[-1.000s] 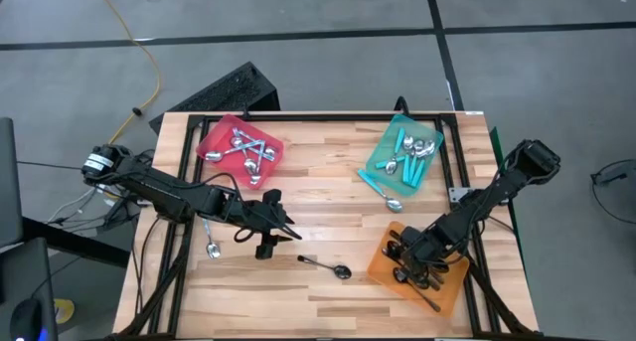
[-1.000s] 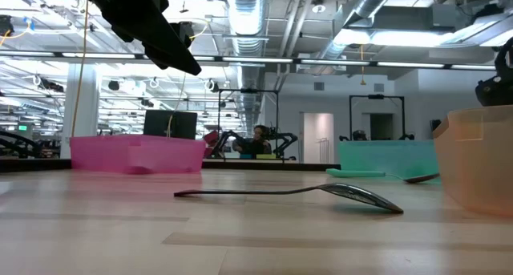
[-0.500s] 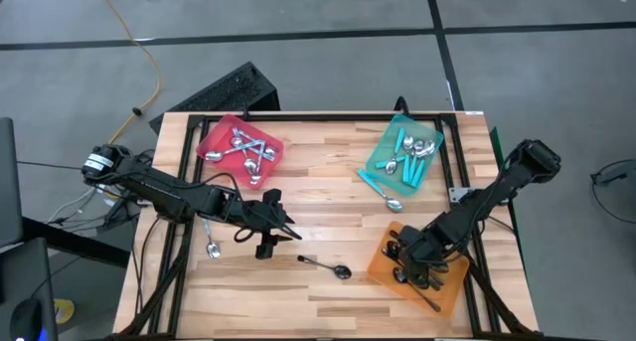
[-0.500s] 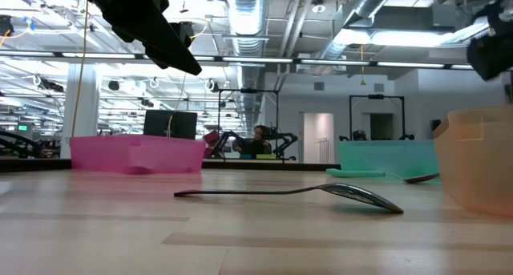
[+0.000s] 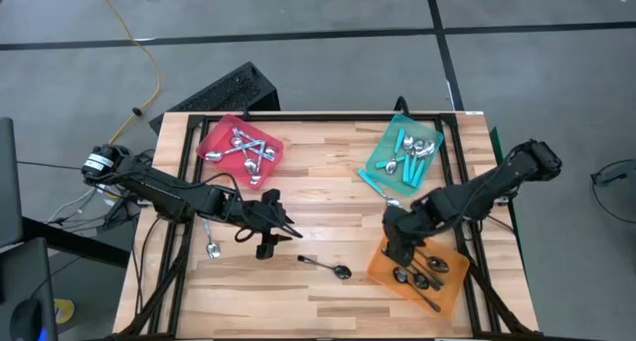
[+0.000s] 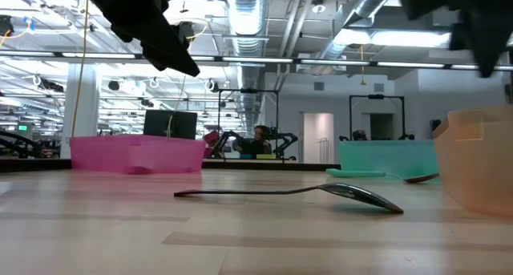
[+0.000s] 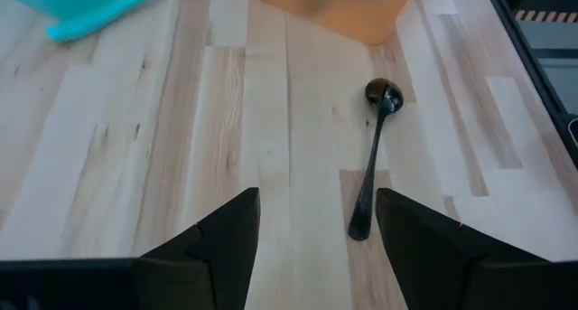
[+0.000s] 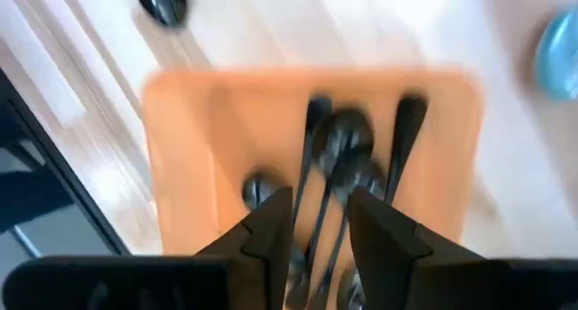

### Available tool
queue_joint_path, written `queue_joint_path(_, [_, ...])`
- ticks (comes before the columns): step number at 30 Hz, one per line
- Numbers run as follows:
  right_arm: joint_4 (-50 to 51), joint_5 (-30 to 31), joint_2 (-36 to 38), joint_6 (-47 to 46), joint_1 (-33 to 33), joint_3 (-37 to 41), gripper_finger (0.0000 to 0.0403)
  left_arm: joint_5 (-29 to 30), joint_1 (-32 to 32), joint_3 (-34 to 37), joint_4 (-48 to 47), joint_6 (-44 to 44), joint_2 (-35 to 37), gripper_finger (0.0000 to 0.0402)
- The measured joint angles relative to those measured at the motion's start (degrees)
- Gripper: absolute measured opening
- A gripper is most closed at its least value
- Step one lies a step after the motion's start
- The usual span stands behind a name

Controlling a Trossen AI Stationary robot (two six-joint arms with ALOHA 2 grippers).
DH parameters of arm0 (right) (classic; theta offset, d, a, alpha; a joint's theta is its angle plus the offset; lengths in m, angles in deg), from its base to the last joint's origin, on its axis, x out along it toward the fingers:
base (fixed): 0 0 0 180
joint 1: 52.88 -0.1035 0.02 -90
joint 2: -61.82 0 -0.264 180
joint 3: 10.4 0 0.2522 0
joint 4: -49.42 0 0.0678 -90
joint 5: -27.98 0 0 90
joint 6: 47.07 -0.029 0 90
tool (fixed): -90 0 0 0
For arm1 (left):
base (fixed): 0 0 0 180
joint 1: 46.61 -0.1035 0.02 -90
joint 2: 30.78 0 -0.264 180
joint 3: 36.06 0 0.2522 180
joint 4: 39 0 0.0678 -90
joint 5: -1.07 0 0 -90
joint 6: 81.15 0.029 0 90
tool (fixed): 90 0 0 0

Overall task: Sort silverware by color (type)
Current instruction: Put the blue patterned spoon into the red bin

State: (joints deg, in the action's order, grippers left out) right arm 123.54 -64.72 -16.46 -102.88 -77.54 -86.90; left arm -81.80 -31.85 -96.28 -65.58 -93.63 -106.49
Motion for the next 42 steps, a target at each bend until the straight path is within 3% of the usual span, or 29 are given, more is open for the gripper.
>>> queue_joint_path(4, [-0.42,1.87,0.00,5.18,4.26,-1.57,0.0132,-0.03,0.00,0.00,-3.63,-5.88,0.00,0.0206])
queue_joint_path(9, [-2.18,2.68,0.00,10.57,9.15,-1.59,0.0132,-0.86,0.00,0.00,-12.27,-19.59,0.00,0.0206])
queue_joint_path(17, [-7.60,2.71,-0.02,18.98,16.25,-1.59,0.0132,-4.89,0.64,0.00,-33.81,-40.97,0.00,0.0206])
queue_joint_path(27, [-15.64,2.82,-0.02,26.35,22.66,-1.59,0.0132,-4.40,3.85,0.00,-54.84,-65.92,0.00,0.0206])
queue_joint_path(42, [-16.35,2.79,-0.02,31.04,25.59,-1.59,0.0132,-7.85,11.64,0.00,-59.30,-100.33,-0.16,0.0206])
